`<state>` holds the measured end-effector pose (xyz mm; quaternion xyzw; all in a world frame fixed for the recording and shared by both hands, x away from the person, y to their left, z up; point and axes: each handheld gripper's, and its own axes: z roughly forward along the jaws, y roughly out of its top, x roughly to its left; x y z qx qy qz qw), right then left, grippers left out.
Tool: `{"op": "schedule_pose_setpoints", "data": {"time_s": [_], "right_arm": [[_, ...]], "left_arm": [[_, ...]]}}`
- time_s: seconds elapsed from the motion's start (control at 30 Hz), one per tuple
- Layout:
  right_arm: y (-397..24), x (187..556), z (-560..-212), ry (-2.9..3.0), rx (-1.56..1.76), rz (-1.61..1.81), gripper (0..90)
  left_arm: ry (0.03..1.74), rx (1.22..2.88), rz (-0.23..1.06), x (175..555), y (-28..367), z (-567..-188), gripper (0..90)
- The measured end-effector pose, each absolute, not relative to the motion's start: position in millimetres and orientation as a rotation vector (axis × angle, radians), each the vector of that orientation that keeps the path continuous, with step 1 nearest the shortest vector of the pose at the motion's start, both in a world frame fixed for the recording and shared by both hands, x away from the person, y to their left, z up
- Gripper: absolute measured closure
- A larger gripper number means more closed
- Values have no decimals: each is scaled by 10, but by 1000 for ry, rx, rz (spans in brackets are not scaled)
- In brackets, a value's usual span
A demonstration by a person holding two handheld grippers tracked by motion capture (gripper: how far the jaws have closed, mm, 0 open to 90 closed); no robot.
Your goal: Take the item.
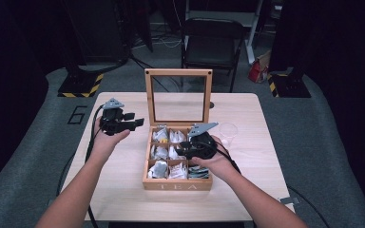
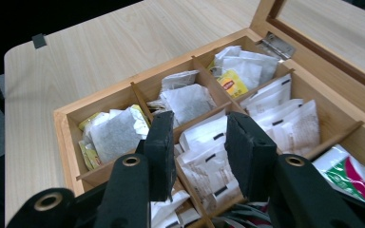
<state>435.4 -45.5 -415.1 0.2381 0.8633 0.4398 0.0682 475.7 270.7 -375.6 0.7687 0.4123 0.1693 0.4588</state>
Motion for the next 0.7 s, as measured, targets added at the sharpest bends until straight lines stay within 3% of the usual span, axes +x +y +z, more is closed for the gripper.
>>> {"op": "schedule_pose_setpoints", "data": {"time_s": [0.7], "right_arm": [[-236,4392,-4235,2641,669,1322,623]], "left_arm": [[1021,1903,418,4721,2720,-3802,458]]}}
